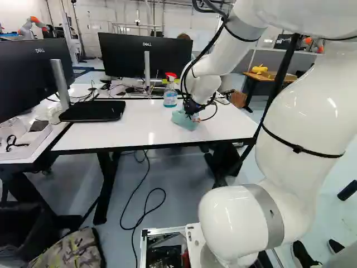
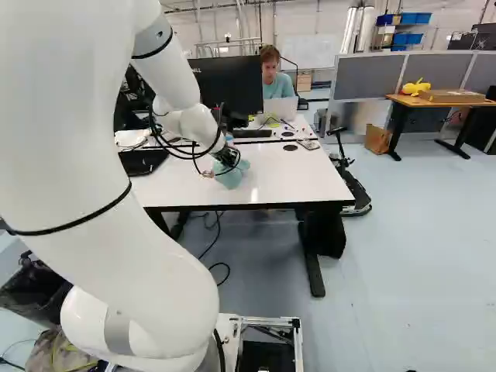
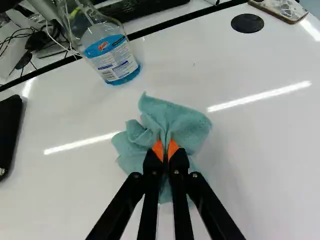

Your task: Clean the table with the green towel

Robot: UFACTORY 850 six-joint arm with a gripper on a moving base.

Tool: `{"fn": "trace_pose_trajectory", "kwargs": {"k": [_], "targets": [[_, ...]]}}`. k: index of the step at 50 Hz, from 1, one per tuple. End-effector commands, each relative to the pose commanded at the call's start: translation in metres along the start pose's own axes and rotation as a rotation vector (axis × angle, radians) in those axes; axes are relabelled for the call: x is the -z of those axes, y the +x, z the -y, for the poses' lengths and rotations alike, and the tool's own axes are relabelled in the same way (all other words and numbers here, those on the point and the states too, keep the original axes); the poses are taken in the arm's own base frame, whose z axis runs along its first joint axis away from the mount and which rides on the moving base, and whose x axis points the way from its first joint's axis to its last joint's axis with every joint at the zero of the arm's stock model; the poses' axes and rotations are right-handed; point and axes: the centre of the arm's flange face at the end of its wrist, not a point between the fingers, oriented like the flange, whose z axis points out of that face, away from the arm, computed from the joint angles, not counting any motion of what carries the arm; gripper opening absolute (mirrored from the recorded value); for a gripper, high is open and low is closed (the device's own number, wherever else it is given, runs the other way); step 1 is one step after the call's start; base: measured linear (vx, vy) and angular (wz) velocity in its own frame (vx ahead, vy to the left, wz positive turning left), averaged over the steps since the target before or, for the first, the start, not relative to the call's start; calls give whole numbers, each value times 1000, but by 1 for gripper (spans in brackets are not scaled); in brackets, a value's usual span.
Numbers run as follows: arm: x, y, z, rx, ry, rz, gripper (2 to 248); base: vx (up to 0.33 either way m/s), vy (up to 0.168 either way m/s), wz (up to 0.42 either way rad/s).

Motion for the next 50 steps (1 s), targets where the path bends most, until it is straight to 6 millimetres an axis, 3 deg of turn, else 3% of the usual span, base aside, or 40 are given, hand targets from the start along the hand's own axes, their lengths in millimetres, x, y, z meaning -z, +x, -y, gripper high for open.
{"fn": "trace_pose_trajectory", "kwargs": {"k": [17, 50], "targets": [[-1, 32, -8, -25, -11, -47, 31, 0, 0, 0], [-47, 81, -11, -44, -24, -69, 31, 0, 0, 0]]}}
